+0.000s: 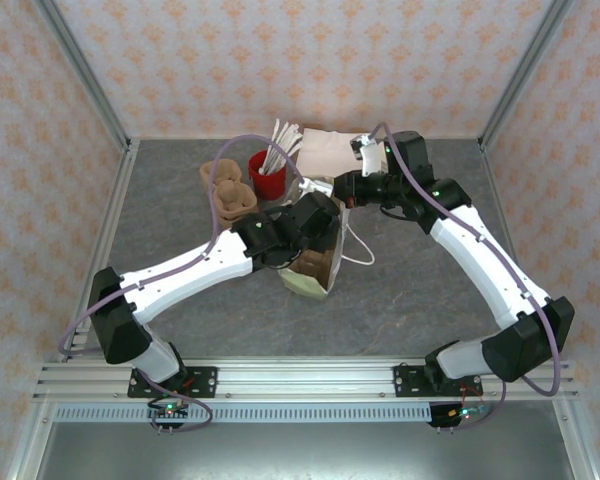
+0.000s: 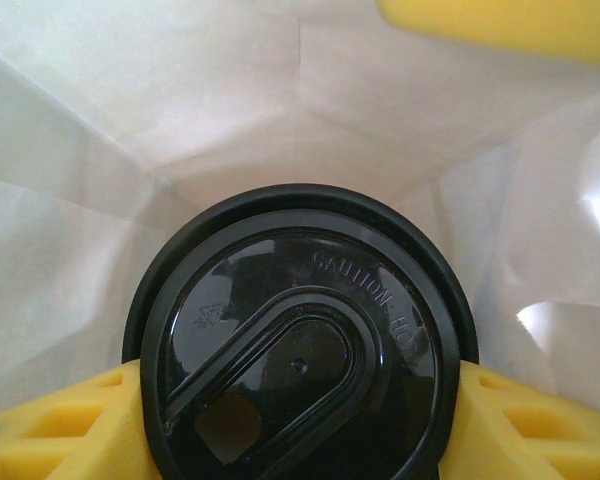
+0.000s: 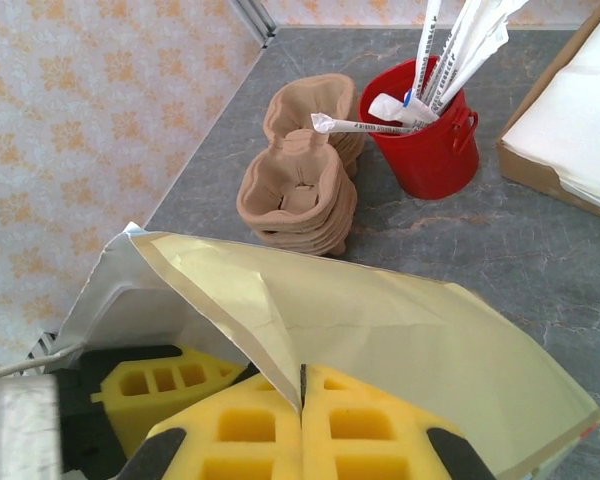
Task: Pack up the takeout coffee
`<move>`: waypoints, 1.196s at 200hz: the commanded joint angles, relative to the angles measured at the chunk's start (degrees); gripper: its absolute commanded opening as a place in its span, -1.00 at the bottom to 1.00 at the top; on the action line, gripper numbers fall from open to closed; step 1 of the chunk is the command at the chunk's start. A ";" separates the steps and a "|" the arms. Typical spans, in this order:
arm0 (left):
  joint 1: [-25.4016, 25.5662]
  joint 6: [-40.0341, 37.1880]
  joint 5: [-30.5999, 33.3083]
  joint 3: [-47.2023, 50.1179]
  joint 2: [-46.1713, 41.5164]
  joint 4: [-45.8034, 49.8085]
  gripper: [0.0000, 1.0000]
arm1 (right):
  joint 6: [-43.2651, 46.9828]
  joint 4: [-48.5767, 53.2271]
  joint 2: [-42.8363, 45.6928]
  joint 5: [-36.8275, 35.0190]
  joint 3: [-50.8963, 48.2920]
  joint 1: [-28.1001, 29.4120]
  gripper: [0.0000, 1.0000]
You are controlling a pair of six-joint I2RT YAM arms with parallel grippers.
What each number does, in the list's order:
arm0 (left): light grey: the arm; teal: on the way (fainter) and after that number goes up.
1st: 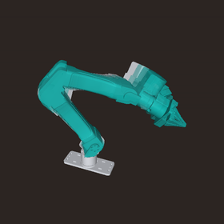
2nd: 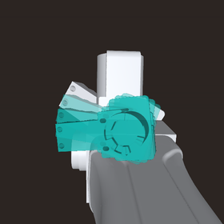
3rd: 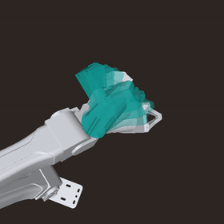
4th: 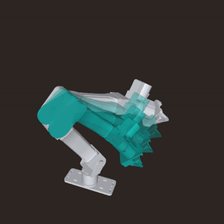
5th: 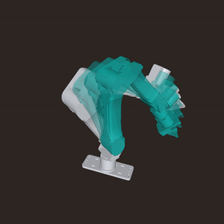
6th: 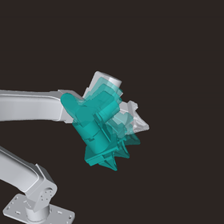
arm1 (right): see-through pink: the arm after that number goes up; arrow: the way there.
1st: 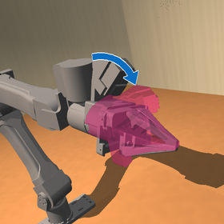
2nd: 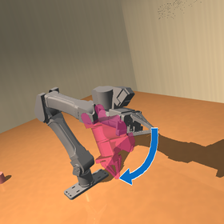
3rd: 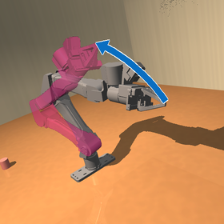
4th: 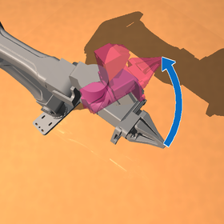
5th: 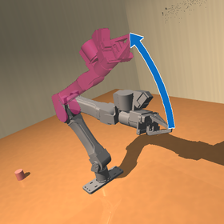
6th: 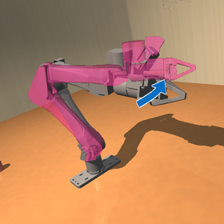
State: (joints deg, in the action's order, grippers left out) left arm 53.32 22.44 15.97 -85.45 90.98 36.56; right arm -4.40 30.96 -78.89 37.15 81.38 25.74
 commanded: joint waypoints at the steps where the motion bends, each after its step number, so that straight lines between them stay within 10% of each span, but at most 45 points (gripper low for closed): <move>1: -0.71 0.78 1.72 -0.30 1.24 -0.11 0.24 | -1.90 -2.83 1.81 -0.97 -0.67 0.54 -1.00; 239: -3.35 -0.84 -4.45 1.80 2.94 -2.63 0.26 | 0.58 -11.31 5.97 0.82 -7.44 0.70 -1.00</move>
State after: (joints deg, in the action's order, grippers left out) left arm 50.33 22.61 13.08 -84.90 95.15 35.03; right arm -5.34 24.71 -75.59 35.16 74.15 25.69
